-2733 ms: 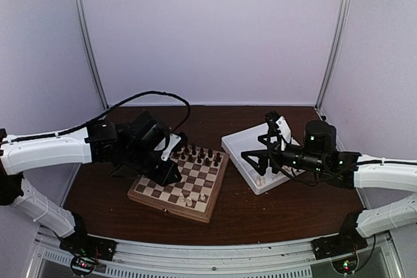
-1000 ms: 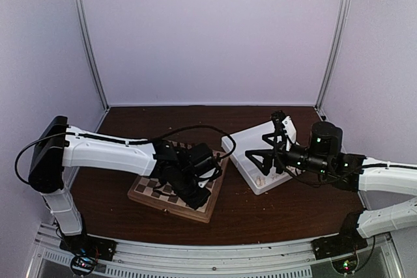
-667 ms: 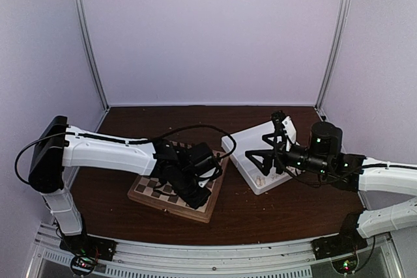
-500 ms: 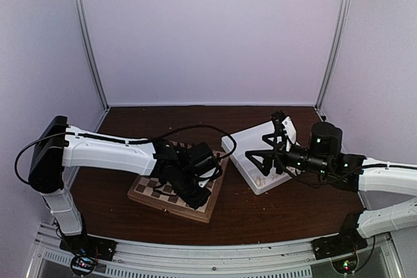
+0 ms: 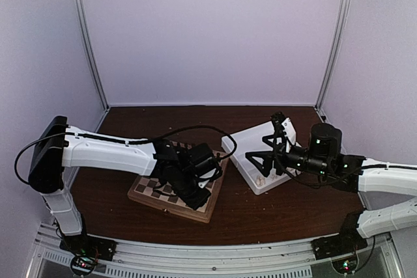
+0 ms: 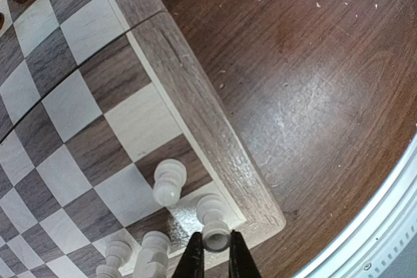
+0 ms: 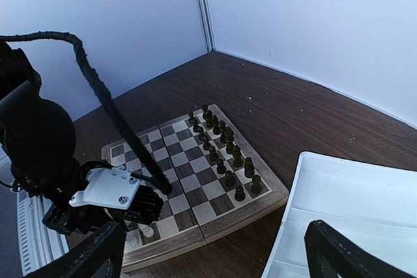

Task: Set up the chess pieces on the board
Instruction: Place the chess piece on the chessboard.

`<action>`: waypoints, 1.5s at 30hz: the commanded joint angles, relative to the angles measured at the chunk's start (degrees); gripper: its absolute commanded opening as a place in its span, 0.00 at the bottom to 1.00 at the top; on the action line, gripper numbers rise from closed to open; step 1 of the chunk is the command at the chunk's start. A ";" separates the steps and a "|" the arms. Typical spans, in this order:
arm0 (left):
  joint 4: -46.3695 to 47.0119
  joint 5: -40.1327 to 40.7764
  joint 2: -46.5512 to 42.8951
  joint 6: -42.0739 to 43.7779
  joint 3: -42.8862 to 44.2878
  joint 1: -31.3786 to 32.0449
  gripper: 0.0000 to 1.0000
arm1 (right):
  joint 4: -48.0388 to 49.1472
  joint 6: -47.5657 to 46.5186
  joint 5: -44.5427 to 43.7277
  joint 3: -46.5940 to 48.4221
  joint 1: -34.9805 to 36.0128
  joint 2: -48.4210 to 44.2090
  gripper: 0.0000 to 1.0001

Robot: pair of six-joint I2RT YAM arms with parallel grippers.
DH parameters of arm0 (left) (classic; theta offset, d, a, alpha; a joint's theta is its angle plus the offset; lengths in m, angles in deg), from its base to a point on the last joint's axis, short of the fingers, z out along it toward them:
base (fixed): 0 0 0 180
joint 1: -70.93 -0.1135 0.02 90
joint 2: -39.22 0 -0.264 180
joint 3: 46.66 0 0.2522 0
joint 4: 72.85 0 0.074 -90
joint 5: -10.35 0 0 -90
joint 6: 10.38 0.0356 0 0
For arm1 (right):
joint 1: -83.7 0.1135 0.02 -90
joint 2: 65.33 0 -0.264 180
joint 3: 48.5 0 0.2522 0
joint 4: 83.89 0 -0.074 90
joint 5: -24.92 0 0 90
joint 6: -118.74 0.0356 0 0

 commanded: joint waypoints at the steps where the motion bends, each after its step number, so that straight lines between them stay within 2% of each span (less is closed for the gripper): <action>1: -1.81 0.86 0.45 0.62 1.21 0.33 0.05 | 1.03 0.49 -0.91 -0.56 -0.31 -0.39 1.00; 11: -2.53 1.12 0.36 0.70 1.47 0.40 0.07 | 1.07 0.58 -0.83 -0.68 -0.31 -0.43 1.00; 16: -2.53 0.84 0.06 0.64 1.62 0.48 0.19 | 1.22 0.58 -0.82 -0.82 -0.31 -0.51 1.00; 28: -4.22 1.00 -2.76 0.98 4.93 0.54 0.24 | -1.95 0.96 -1.32 -1.17 -0.31 -1.89 1.00; 33: -5.69 2.72 -7.00 0.90 6.29 0.58 0.27 | -10.31 2.99 -7.70 -0.31 -0.40 -4.77 1.00; 38: -6.02 4.86 -11.19 1.22 6.90 0.51 0.31 | -29.86 9.82 -18.75 8.96 -1.13 -1.68 1.00; 43: -6.31 8.30 -14.92 2.28 7.25 0.21 0.43 | -44.81 12.39 -23.24 19.00 -1.19 5.71 1.00; 45: -5.48 9.35 -17.15 1.70 5.97 -0.60 0.53 | -46.42 11.50 -21.61 20.69 -1.26 7.98 0.98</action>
